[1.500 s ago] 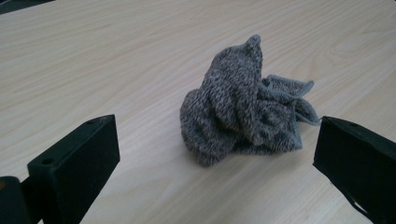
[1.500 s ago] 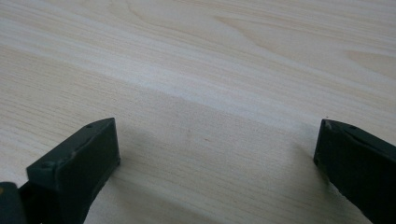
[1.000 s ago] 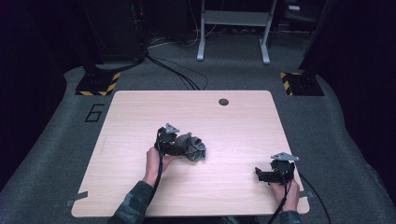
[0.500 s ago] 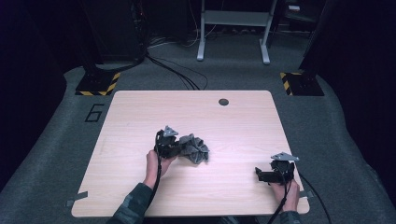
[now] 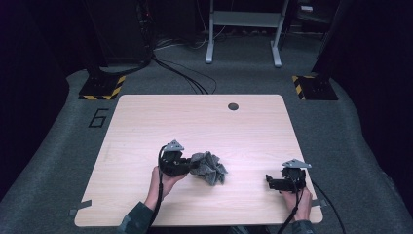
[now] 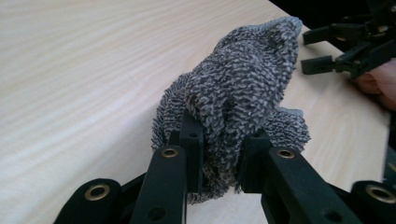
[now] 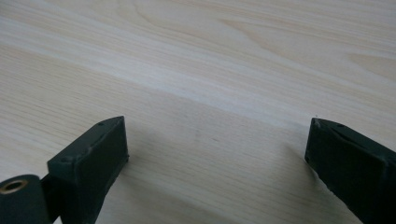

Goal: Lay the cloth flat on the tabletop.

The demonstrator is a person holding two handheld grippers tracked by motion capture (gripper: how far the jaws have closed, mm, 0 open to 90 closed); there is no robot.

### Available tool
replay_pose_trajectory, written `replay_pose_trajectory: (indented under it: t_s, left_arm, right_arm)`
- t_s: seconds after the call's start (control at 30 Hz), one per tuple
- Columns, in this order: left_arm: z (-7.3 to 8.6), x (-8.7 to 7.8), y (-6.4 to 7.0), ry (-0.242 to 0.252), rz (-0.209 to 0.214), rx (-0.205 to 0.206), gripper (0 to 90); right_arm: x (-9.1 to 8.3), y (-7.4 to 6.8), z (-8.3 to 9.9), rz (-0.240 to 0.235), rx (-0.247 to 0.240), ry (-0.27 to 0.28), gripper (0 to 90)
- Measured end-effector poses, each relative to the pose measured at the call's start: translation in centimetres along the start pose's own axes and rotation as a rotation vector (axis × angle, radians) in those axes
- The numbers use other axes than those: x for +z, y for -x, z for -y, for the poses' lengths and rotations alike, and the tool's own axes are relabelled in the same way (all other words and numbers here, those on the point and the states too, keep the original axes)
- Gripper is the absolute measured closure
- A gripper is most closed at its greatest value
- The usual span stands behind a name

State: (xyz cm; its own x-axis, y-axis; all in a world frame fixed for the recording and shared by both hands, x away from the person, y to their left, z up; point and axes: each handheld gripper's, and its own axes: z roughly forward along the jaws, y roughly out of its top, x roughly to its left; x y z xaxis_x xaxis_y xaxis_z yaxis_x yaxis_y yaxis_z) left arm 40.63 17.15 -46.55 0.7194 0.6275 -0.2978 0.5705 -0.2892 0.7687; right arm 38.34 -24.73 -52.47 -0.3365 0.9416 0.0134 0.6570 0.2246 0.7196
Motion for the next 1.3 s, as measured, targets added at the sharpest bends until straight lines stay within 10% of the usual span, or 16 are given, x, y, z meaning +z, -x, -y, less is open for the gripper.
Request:
replay_pose_trajectory:
  t_s: [0.27, 0.43, 0.67, 0.9, 1.3]
  left_arm:
    - [1.4, 0.1, -0.9, -0.022, -0.102, -0.003, 26.9]
    - [1.5, -1.2, 0.3, -0.006, -0.160, 0.038, 24.5]
    - [2.0, -1.0, 1.5, -0.012, -0.203, 0.042, 32.9]
    - [2.4, 0.1, 1.1, -0.047, -0.191, 0.047, 74.9]
    - [2.5, -1.3, -2.3, -0.051, -0.195, 0.033, 82.6]
  right_arm:
    - [-0.9, -6.1, -3.2, -0.199, -0.088, 0.071, 15.0]
    - [-0.5, -9.6, -4.8, -0.276, -0.166, 0.083, 21.4]
    - [1.2, -13.9, -6.9, -0.363, -0.282, 0.058, 41.6]
    - [3.5, -15.1, -7.2, -0.370, -0.325, -0.008, 84.7]
    - [1.6, -13.9, -6.9, -0.358, -0.282, 0.044, 89.0]
